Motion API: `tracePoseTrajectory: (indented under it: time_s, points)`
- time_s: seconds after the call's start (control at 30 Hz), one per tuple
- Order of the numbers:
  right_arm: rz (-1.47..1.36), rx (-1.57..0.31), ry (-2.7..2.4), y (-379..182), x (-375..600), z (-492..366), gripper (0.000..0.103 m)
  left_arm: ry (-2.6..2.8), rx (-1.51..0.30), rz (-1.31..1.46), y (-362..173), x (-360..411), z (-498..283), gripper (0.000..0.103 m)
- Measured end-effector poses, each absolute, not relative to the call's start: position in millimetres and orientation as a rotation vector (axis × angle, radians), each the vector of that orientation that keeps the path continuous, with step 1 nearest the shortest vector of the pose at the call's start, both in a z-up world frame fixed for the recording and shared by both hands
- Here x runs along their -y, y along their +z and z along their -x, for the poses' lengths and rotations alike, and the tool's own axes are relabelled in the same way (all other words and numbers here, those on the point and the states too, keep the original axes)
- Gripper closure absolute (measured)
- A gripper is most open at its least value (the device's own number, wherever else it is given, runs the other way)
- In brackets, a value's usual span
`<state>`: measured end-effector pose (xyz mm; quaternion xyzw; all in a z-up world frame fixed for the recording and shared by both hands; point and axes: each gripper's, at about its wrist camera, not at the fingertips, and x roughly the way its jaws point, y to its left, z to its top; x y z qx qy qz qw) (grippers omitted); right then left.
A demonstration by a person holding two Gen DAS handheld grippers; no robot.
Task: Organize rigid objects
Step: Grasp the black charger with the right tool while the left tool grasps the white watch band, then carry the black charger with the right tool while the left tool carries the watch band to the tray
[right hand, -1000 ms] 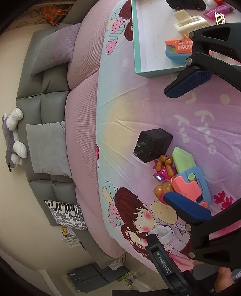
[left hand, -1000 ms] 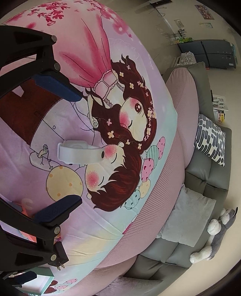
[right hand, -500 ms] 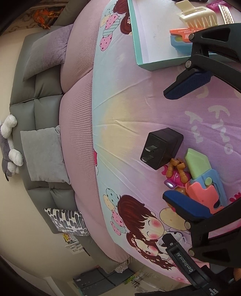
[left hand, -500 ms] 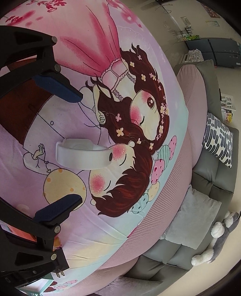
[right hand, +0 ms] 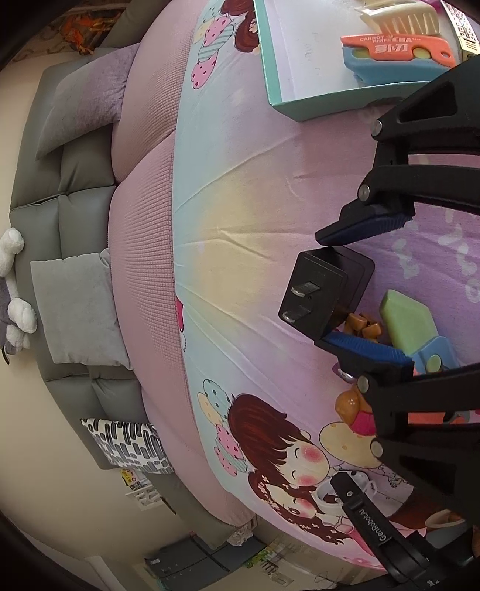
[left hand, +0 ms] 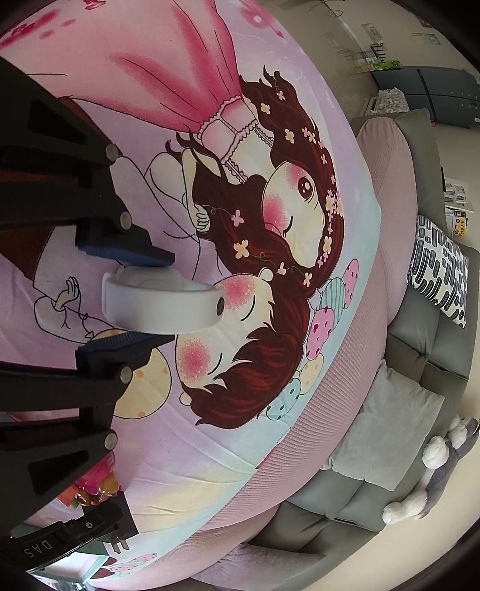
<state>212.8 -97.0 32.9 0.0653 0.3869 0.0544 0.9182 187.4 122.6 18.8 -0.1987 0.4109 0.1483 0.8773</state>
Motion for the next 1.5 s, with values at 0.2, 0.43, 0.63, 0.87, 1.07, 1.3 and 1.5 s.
tracePoseTrajectory:
  time_s: [0.2, 0.43, 0.63, 0.87, 1.07, 1.3, 1.5]
  points:
    - [-0.151, -0.797, 0.117, 35, 101, -211, 0.053, 0.257, -0.851, 0.4, 21, -116, -188, 0.07]
    - [-0.173, -0.75, 0.108, 56, 113, -202, 0.053, 0.251, -0.814, 0.38, 39, -112, -182, 0.07]
    - [-0.193, -0.681, 0.08, 87, 132, -183, 0.053, 0.218, -0.747, 0.366, 68, -98, -171, 0.07]
    - [-0.223, -0.638, -0.008, 110, 170, -157, 0.053, 0.14, -0.692, 0.318, 100, -64, -166, 0.07]
    - [-0.238, -0.636, -0.103, 119, 209, -136, 0.053, 0.057, -0.682, 0.275, 115, -25, -166, 0.07]
    - [-0.251, -0.632, -0.263, 127, 264, -113, 0.053, -0.055, -0.679, 0.219, 125, 25, -166, 0.07]
    - [-0.287, -0.638, -0.328, 126, 299, -107, 0.053, -0.126, -0.69, 0.161, 129, 66, -164, 0.07]
